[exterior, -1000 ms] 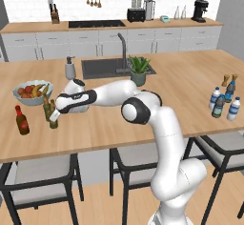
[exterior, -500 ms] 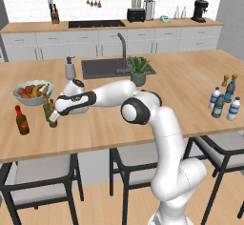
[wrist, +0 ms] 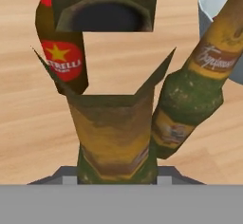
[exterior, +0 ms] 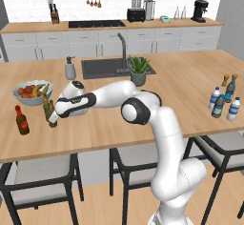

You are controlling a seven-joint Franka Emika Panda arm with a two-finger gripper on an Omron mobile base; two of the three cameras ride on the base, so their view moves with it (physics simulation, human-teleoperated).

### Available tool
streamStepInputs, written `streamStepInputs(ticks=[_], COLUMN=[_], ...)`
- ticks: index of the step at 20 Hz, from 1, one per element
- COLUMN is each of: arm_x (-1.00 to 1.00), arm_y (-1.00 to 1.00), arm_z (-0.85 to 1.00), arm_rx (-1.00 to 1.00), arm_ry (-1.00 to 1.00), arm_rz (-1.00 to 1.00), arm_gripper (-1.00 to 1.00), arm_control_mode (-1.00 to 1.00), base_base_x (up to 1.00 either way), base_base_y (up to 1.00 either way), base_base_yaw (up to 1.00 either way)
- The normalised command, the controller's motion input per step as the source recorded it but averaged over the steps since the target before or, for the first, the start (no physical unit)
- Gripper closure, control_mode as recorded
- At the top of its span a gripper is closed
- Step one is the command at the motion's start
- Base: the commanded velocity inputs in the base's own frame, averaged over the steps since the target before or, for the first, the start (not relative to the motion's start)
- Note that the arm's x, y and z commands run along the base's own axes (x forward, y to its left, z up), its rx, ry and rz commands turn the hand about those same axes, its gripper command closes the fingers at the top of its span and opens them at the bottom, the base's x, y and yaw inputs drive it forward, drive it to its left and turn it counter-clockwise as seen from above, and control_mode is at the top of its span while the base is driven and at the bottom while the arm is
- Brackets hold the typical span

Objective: Move the plastic bottles in the middle to the plastics group, and the glass bottles in the middle to the glass group.

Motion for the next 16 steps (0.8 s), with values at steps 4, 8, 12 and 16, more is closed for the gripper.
streamStepInputs(ticks=[4, 8, 12, 16], arm_x=[0.00, 0.00, 0.00, -0.05], arm_y=[0.00, 0.00, 0.00, 0.00], arm_z=[0.00, 0.00, 0.00, 0.17], arm_rx=[0.00, 0.00, 0.00, 0.00], arm_ry=[0.00, 0.00, 0.00, -0.03], arm_rz=[0.00, 0.00, 0.00, 0.00], arm_gripper=[-1.00, -1.00, -1.00, -1.00], arm_control_mode=[-1.00, -1.00, -1.00, -1.00], base_base_x=[0.00, 0.00, 0.00, 0.00], base_base_y=[0.00, 0.00, 0.00, 0.00], base_base_yaw=[0.00, 0.00, 0.00, 0.00])
